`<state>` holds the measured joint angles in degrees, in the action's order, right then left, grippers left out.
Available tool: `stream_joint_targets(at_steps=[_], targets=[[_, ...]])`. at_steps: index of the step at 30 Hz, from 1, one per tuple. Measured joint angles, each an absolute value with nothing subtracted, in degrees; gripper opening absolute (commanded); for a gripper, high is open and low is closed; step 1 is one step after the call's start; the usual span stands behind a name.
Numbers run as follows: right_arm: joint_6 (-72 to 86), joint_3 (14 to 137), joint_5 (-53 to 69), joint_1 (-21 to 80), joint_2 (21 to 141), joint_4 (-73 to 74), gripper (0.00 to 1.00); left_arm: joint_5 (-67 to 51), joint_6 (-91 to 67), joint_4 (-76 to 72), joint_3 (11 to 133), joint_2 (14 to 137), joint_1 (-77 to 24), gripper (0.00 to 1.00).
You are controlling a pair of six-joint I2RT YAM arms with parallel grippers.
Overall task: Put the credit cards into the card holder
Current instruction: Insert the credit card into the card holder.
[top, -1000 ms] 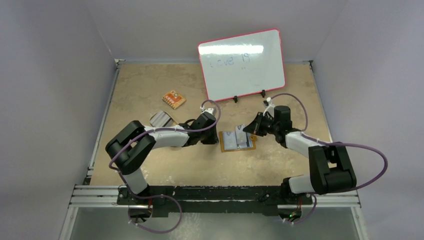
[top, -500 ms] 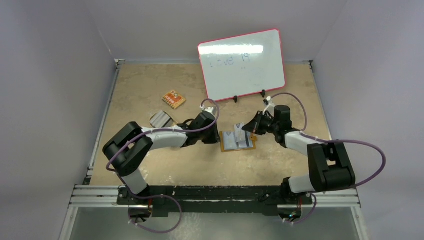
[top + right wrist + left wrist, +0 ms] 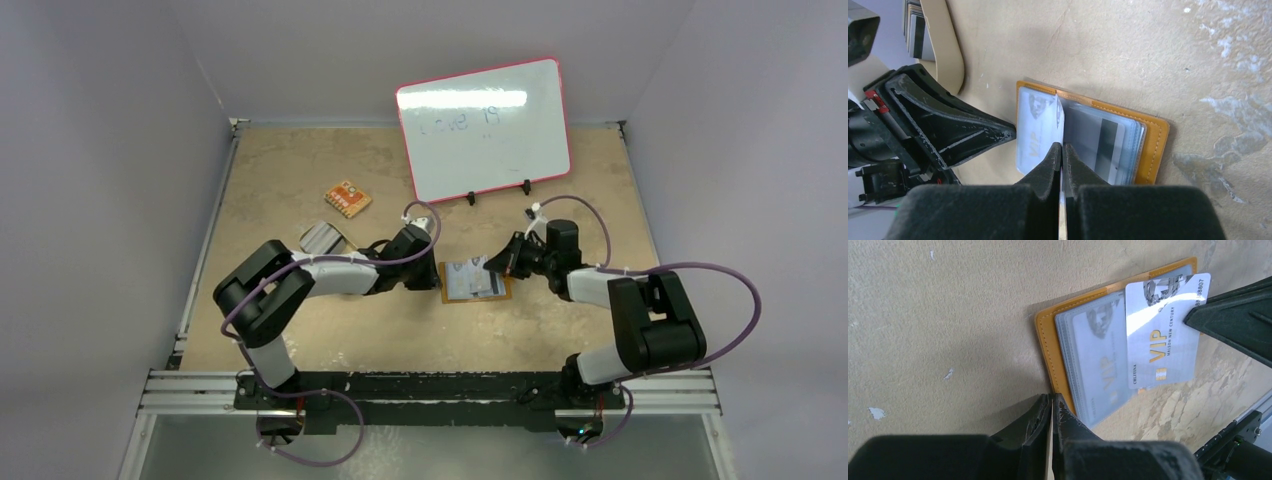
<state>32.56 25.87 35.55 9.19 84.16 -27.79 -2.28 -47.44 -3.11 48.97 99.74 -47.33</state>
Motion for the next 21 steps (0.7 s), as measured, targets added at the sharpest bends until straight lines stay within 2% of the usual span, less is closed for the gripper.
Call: stream_joint_targets(at_steps=[21], targets=[[34.7, 22.4, 35.6, 9.0, 85.2, -33.8, 0.00, -1.1, -48.0, -2.5, 49.8, 100.4, -47.3, 0.02]])
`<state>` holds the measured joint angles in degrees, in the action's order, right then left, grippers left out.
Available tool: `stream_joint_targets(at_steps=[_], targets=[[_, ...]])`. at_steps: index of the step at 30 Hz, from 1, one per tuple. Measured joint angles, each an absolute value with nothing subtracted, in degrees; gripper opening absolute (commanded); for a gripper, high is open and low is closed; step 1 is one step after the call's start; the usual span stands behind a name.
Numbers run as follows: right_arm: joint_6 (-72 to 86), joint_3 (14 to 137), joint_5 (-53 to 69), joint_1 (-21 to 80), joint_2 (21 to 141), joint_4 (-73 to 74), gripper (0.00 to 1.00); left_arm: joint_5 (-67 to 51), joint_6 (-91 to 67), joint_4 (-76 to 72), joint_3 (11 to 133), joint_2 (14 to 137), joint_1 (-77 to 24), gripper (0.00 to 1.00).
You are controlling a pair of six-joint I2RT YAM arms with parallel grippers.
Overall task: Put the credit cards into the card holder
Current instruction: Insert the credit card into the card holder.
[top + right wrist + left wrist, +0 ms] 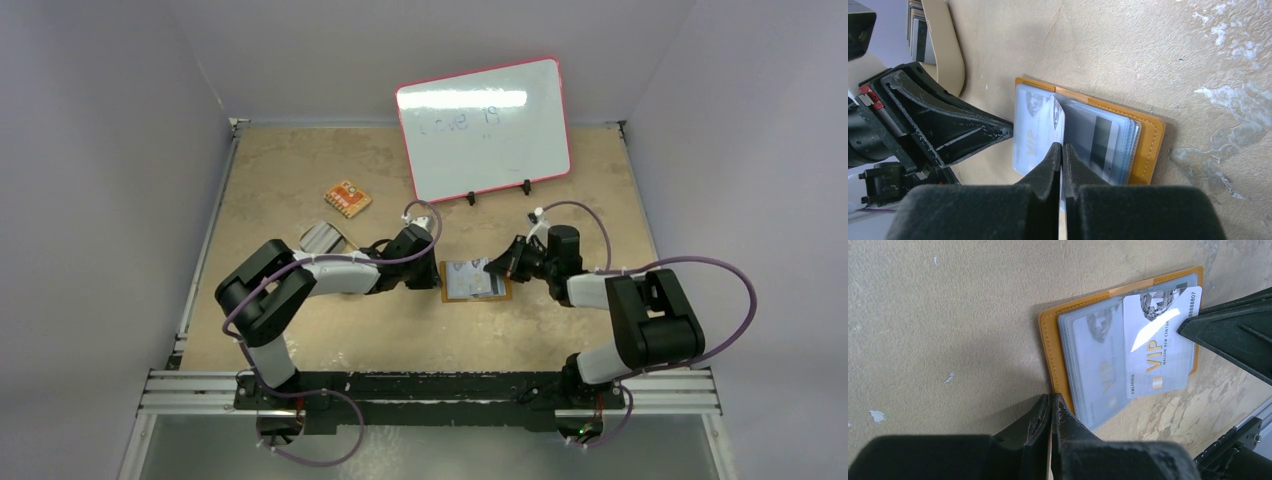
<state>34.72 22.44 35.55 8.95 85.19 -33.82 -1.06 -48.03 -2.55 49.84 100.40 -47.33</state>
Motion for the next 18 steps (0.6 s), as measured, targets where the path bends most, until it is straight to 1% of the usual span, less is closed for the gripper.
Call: stream_joint_targets(at_steps=[10, 18], targets=[[34.8, 21.5, 35.6, 9.0, 85.1, -34.8, 0.00, -0.1, -48.5, -1.7, 50.4, 100.6, -47.4, 0.02], [34.4, 20.9, 35.4, 9.5, 82.1, -32.5, 0.00, 3.0, -48.4, 0.5, 51.7, 100.7, -47.4, 0.02]])
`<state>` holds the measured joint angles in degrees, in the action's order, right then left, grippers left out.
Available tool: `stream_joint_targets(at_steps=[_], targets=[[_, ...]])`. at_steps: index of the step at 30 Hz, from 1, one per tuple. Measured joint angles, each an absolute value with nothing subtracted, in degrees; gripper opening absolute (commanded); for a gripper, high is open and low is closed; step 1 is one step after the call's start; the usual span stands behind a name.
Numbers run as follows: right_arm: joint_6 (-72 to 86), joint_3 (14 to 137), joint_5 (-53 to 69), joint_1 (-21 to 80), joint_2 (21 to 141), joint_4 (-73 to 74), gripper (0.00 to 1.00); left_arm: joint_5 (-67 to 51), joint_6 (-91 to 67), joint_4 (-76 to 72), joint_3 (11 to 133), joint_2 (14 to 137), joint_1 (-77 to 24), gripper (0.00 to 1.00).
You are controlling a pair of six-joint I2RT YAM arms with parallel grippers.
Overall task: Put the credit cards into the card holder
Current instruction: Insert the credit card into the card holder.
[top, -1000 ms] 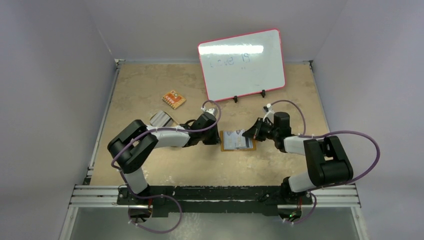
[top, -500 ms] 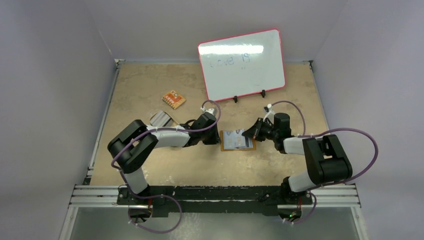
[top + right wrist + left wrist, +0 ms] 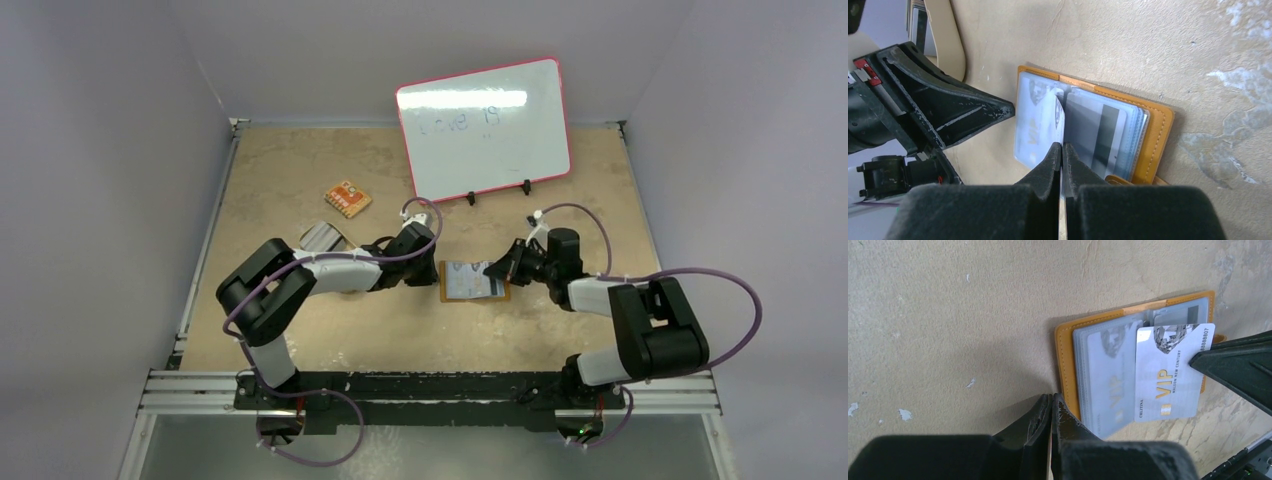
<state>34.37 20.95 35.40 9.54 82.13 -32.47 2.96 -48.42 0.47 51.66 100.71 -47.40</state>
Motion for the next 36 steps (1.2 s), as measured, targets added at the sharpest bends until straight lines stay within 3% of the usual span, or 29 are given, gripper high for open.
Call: stream_joint_targets(at_steps=[36], targets=[[41.7, 17.8, 32.0, 10.9, 85.1, -42.6, 0.00, 4.7, -48.9, -1.6, 50.7, 100.6, -48.5, 0.02]])
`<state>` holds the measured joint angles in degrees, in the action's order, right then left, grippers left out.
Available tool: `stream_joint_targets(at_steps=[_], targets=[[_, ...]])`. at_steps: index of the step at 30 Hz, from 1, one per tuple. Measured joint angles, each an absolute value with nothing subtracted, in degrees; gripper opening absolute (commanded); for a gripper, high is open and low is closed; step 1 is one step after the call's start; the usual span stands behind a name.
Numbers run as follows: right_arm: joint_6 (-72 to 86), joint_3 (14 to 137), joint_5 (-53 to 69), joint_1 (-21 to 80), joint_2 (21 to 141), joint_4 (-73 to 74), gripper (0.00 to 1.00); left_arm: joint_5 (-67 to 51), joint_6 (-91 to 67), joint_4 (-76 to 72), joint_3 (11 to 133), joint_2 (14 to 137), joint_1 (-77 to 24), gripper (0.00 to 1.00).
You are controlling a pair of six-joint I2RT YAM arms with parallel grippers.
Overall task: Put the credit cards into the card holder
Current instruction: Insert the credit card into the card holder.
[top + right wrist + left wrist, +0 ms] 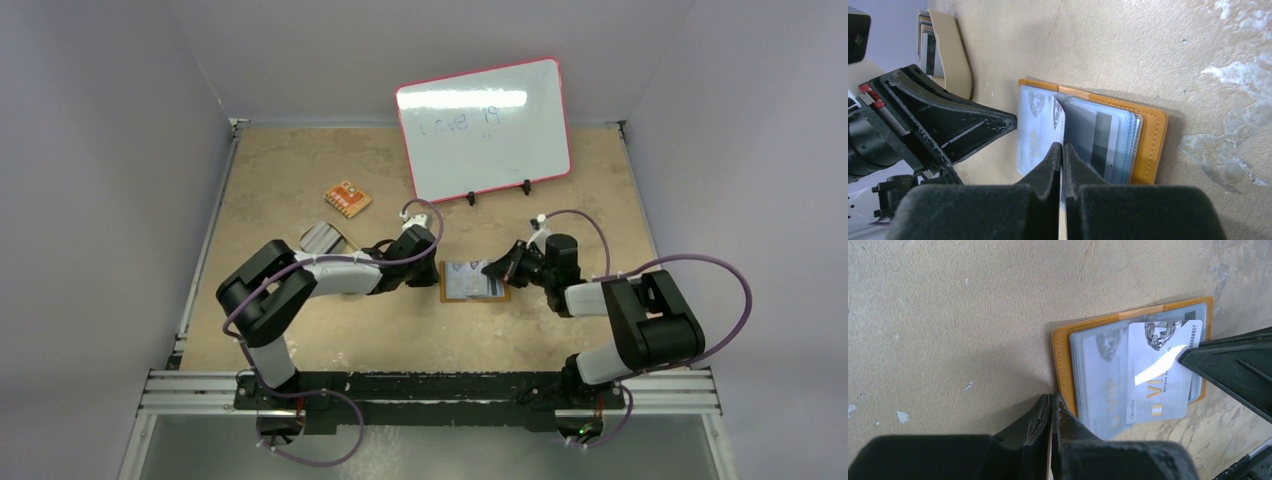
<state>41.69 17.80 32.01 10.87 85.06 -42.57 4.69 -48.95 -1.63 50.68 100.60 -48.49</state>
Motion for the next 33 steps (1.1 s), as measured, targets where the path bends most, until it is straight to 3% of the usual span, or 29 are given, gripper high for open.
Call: stream_joint_targets(at_steps=[11, 29, 33], targets=[[44.2, 14.3, 27.9, 13.4, 81.6, -43.0, 0.00, 5.4, -48.9, -1.9, 50.5, 100.6, -48.8, 0.02], [47.6, 21.4, 26.4, 19.8, 90.2, -45.1, 0.06, 7.1, -51.9, -3.1, 44.2, 95.3, -48.5, 0.05], [47.8, 25.6, 26.1, 21.0, 92.6, -44.6, 0.13, 6.8, -53.4, -3.0, 41.1, 92.4, -47.5, 0.06]])
